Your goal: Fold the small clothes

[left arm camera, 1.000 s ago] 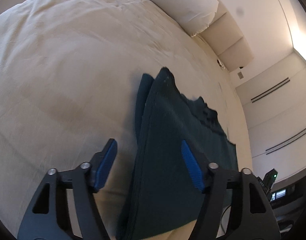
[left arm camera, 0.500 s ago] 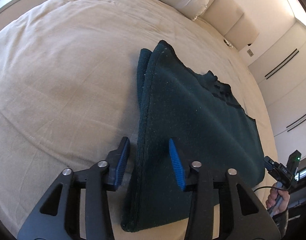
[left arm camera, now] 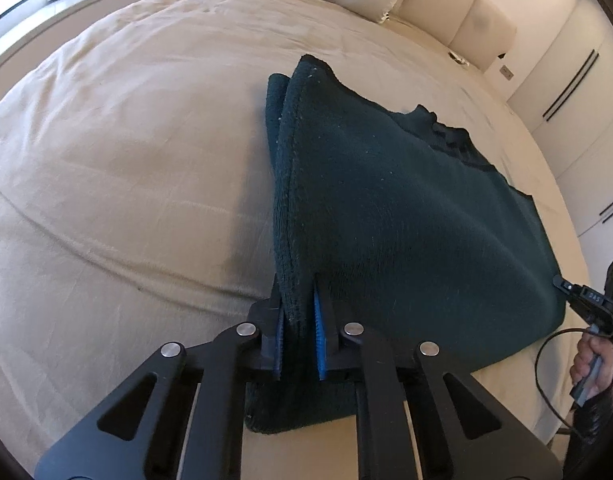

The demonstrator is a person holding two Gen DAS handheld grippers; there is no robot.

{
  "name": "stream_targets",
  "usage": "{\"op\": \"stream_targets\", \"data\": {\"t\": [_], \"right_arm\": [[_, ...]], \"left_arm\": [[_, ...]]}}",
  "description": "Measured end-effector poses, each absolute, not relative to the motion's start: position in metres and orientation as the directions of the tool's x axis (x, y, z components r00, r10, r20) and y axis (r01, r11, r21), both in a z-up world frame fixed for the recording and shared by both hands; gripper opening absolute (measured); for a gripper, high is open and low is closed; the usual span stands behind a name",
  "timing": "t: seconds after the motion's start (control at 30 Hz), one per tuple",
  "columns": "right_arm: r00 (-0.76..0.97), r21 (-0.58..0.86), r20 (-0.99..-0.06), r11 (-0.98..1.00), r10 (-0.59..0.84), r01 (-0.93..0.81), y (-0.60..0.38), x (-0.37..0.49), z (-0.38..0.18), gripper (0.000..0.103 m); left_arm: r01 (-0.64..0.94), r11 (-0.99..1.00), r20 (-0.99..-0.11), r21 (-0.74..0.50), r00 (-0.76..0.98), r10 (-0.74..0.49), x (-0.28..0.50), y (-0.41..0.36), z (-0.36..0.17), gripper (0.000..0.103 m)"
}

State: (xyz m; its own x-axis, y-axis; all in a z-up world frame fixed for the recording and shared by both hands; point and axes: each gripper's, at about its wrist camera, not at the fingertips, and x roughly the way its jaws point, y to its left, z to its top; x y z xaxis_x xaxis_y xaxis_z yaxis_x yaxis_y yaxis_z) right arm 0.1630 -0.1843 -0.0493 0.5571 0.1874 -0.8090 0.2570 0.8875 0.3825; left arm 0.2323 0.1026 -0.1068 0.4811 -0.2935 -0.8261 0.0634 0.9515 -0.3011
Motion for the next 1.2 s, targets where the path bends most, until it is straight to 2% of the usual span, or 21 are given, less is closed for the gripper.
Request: {"op": "stream_targets", "data": {"t": [0.53, 0.63, 0.73, 0.8, 0.87, 0.97, 1.1, 1.2], "right_arm": [[0.570, 0.365, -0.810, 0.879, 0.138, 0.306, -0.190, 0.158, -0.058, 0.009], [0.553, 0.396, -0.816, 0.862, 0.171, 0.318, -0.198, 0.162, -0.069, 0.010], [0.558, 0.386, -0.814, 0.869, 0.163, 0.309, -0.197, 0.161, -0.062, 0.019], [0.560, 0.366, -0.817, 0.873, 0.135, 0.324, -0.194, 0.158, -0.055, 0.030], [0.584, 0.348, -0.806, 0.876, 0.098, 0.333, -0.188, 0.153, -0.042, 0.030], [0.626, 0.327, -0.778, 0.884, 0.050, 0.335, -0.179, 0.146, -0.021, 0.037], [0.692, 0.369, -0.717, 0.889, 0.086, 0.272, -0.158, 0.147, 0.004, 0.041], [0.685, 0.483, -0.684, 0.859, 0.250, 0.170, -0.138, 0.168, -0.001, 0.041]], "left_arm": [[0.017, 0.939, -0.813, -0.345, 0.495, -0.307, 0.213, 0.118, -0.118, 0.010], [0.003, 0.934, -0.810, -0.358, 0.496, -0.313, 0.210, 0.121, -0.121, 0.010], [-0.005, 0.935, -0.808, -0.354, 0.506, -0.303, 0.203, 0.121, -0.122, 0.009], [-0.013, 0.934, -0.803, -0.358, 0.514, -0.301, 0.200, 0.122, -0.122, 0.009], [-0.006, 0.933, -0.797, -0.361, 0.522, -0.305, 0.199, 0.122, -0.120, 0.009], [0.012, 0.937, -0.791, -0.350, 0.532, -0.302, 0.193, 0.124, -0.110, 0.011], [-0.062, 0.948, -0.802, -0.314, 0.551, -0.229, 0.182, 0.139, -0.086, 0.011], [-0.032, 0.958, -0.756, -0.284, 0.622, -0.203, 0.184, 0.135, -0.053, 0.011]]}}
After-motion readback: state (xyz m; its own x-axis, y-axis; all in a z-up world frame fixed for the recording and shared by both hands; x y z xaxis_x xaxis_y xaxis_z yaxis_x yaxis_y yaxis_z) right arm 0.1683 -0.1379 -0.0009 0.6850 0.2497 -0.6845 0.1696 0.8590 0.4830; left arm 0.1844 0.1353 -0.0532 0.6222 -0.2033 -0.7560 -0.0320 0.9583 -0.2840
